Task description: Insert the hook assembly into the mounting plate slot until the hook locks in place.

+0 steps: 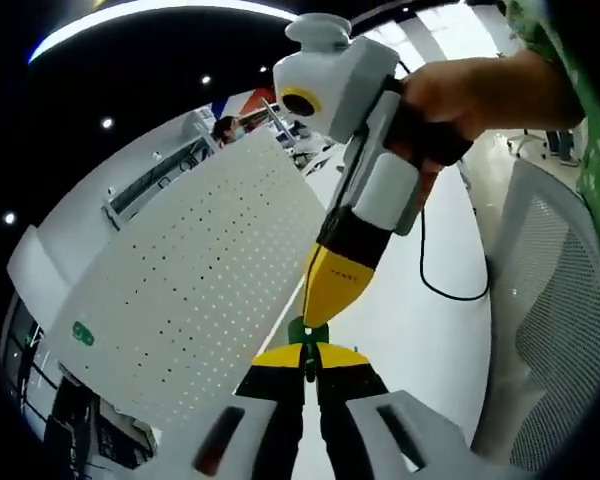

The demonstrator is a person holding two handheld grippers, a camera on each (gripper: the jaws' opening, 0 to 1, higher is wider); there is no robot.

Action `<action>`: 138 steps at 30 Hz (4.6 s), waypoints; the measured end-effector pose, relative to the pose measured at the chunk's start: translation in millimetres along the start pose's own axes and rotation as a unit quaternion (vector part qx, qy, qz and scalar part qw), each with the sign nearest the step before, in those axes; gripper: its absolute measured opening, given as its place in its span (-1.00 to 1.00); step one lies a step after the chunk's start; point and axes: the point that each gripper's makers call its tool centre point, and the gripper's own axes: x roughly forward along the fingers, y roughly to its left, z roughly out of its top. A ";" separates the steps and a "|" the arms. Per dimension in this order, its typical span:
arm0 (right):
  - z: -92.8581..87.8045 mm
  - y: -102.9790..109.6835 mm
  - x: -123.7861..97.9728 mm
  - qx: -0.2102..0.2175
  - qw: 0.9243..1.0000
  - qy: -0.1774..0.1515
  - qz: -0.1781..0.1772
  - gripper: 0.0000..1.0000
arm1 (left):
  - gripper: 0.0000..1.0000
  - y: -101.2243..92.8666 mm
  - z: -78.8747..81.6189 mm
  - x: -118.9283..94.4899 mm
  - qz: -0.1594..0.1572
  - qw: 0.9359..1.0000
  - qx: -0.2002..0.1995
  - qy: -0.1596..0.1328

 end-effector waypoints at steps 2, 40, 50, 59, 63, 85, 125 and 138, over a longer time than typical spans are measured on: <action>4.1 0.8 -2.0 -0.006 1.000 -0.010 0.000 -0.86 | -0.94 1.8 -0.8 -0.5 0.000 1.000 -0.024 -0.005; 57.4 4.0 -34.2 -0.126 0.981 -0.144 -0.037 0.27 | -0.95 60.8 -5.0 -17.7 0.049 0.964 -0.255 -0.063; 64.6 4.5 -41.8 -0.141 0.976 -0.163 -0.040 0.53 | -0.95 81.9 -7.3 -17.4 0.066 0.954 -0.286 -0.068; 67.4 4.1 -42.7 -0.141 0.976 -0.165 -0.037 0.61 | -0.95 112.8 -17.1 -11.5 0.096 0.942 -0.314 -0.073; 70.1 1.4 -43.3 -0.139 0.975 -0.169 -0.039 0.61 | -0.95 133.2 -18.3 -11.3 0.118 0.937 -0.321 -0.079; 79.2 -14.9 -42.6 -0.134 0.974 -0.175 -0.046 0.61 | -0.94 247.2 10.3 10.0 0.249 0.891 -0.354 -0.136; 81.1 -40.0 -37.2 -0.121 0.977 -0.168 -0.057 0.60 | -0.95 324.0 2.0 45.3 0.333 0.875 -0.332 -0.115; 88.7 -42.3 -40.3 -0.130 0.973 -0.178 -0.062 0.67 | -0.95 326.3 -2.2 52.0 0.334 0.874 -0.332 -0.119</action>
